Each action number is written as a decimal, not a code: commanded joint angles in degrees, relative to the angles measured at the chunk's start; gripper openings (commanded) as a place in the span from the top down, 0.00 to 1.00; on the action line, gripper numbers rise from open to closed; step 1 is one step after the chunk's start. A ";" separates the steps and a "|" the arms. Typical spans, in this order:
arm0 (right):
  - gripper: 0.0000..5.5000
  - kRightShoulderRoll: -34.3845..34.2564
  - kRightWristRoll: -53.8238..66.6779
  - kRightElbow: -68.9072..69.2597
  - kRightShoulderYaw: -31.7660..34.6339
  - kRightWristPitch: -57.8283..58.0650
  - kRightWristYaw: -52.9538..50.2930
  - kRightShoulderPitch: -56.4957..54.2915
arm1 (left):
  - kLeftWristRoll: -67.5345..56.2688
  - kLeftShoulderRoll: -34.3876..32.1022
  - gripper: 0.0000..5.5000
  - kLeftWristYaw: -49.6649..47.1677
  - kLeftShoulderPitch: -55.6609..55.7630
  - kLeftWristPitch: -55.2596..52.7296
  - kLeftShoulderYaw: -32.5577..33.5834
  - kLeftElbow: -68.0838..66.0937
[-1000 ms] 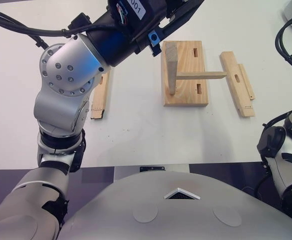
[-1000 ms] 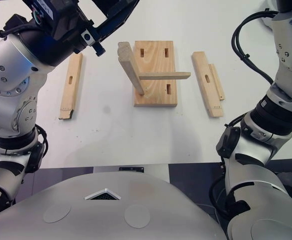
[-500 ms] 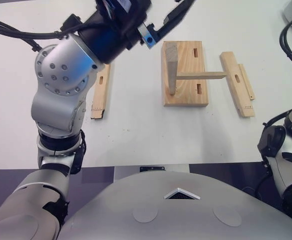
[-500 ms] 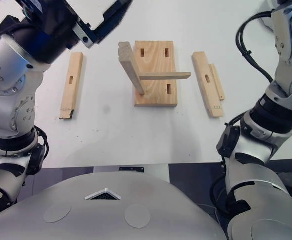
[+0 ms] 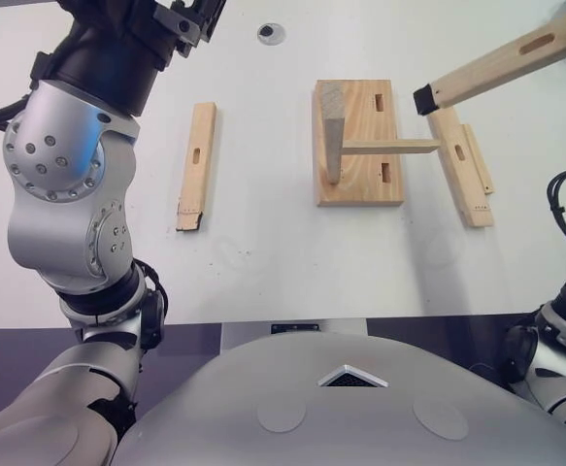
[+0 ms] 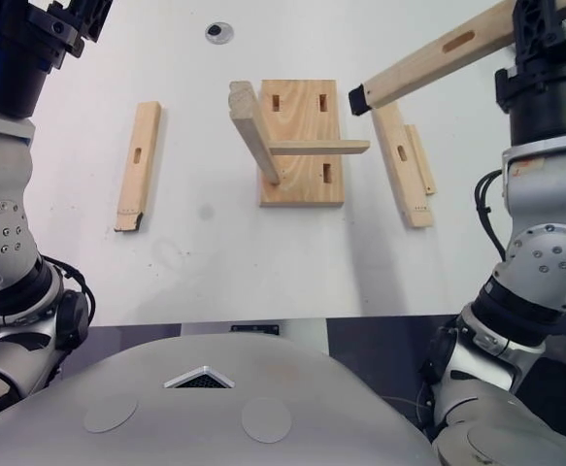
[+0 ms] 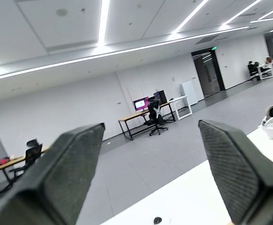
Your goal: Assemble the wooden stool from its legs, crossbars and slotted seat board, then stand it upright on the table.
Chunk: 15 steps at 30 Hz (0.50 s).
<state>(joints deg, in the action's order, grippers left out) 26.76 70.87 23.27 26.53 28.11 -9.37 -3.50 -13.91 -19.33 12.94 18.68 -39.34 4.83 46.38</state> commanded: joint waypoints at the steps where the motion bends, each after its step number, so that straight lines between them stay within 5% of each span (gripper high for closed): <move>1: 0.81 -0.49 -2.88 -0.76 0.25 0.33 4.06 3.22 | -0.15 0.83 0.33 -1.40 -0.51 -2.16 -2.45 2.32; 9: 0.81 -3.29 1.97 -2.41 2.82 3.80 4.82 9.12 | 1.44 3.06 0.33 -4.72 0.71 -7.40 -11.78 7.72; 15: 0.81 -6.22 4.30 0.48 1.62 4.57 1.35 9.80 | 0.92 4.29 0.33 -5.82 2.66 -10.40 -11.75 9.32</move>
<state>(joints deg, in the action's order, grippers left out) 21.30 74.35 21.79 28.90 31.97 -7.03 5.70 -12.91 -15.30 7.85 20.18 -48.40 -7.10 54.80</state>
